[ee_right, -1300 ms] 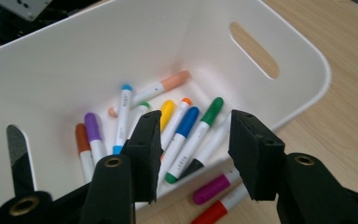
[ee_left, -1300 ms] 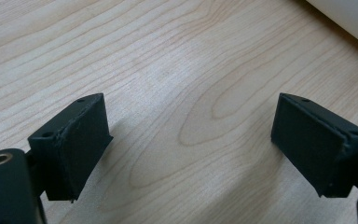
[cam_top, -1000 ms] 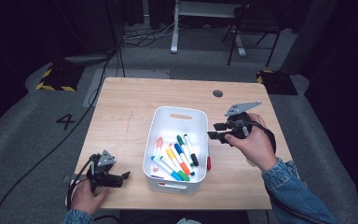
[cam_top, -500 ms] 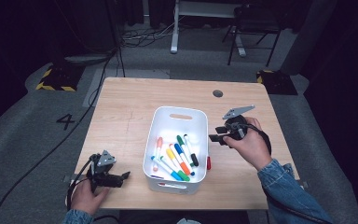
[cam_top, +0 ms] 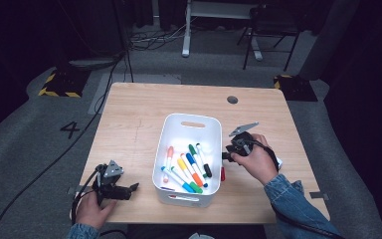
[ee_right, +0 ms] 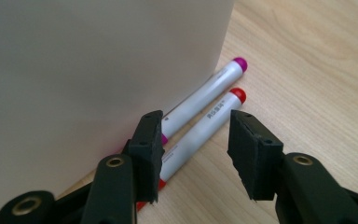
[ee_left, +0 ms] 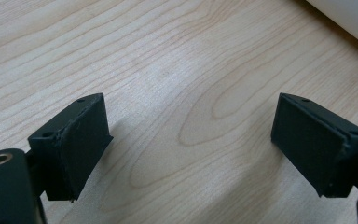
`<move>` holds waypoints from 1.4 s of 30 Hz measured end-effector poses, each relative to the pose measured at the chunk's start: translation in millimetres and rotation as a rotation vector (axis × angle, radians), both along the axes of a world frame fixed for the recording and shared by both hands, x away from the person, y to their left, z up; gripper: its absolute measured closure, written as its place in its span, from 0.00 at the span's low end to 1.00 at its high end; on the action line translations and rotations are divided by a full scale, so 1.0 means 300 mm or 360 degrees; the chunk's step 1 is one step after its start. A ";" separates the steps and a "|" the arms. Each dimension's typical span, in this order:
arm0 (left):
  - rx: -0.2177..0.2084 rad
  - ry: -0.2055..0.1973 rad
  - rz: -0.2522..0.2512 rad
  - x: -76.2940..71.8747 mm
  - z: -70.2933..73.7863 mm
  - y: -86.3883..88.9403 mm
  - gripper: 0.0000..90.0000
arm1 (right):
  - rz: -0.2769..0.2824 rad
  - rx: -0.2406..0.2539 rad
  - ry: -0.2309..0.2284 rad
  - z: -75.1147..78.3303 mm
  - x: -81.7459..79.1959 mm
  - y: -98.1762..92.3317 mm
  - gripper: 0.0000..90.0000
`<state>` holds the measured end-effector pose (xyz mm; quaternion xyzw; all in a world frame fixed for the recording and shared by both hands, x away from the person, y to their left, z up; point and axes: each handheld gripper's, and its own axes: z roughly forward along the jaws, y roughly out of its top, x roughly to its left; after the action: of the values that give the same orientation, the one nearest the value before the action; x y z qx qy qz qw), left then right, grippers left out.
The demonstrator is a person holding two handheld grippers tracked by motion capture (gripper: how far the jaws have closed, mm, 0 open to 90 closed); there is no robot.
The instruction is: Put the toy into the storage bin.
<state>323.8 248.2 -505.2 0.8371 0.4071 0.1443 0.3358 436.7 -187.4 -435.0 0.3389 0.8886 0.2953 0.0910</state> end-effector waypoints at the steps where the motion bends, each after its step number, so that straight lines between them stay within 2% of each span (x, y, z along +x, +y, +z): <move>1: -0.0003 0.0004 0.0000 0.000 0.000 0.000 0.13 | -0.0012 -0.0006 0.0016 -0.010 0.000 0.003 0.62; 7: -0.0002 0.0003 0.0000 0.000 0.000 0.000 0.13 | -0.0010 -0.0028 0.0058 -0.064 0.016 0.011 0.61; 11: -0.0002 0.0004 0.0000 0.000 0.000 0.000 0.13 | -0.0046 -0.0024 0.0100 -0.086 0.025 0.009 0.64; 13: -0.0002 0.0006 0.0001 -0.001 0.000 0.000 0.13 | -0.0052 -0.0040 0.0095 -0.094 0.030 0.004 0.63; 17: -0.0002 0.0003 0.0000 0.000 0.000 0.000 0.13 | -0.0098 -0.0015 0.0108 -0.101 0.036 -0.007 0.62; 22: 0.0001 -0.0001 0.0000 0.000 0.000 0.000 0.13 | -0.0099 0.0015 0.0106 -0.097 0.030 0.004 0.60; 24: -0.0002 0.0005 0.0000 0.000 0.000 0.000 0.13 | -0.0066 -0.0003 0.0100 -0.103 0.031 0.013 0.60; 29: -0.0001 0.0003 0.0000 0.000 0.000 0.000 0.13 | -0.0054 -0.0086 0.0098 -0.124 0.036 0.013 0.66; 32: 0.0001 0.0000 -0.0001 0.000 0.000 0.000 0.13 | -0.0069 -0.0151 0.0098 -0.127 0.037 -0.005 0.80; 33: 0.0006 -0.0003 -0.0003 0.000 0.000 0.001 0.13 | -0.0103 -0.0172 0.0115 -0.123 0.033 -0.008 0.84; 34: 0.0006 -0.0002 -0.0003 0.000 0.001 0.001 0.13 | -0.0115 -0.0208 0.0124 -0.119 0.032 -0.016 0.85; 37: -0.0001 0.0002 0.0000 0.000 0.000 0.000 0.13 | -0.0133 -0.0212 0.0150 -0.116 0.032 -0.030 0.85; 42: 0.0006 -0.0004 -0.0003 0.000 0.000 0.001 0.13 | -0.0154 -0.0215 0.0139 -0.117 0.035 -0.044 0.85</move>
<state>323.9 248.5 -505.0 0.8379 0.4056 0.1458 0.3348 447.3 -200.6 -470.0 0.3872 0.8922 0.2148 0.0889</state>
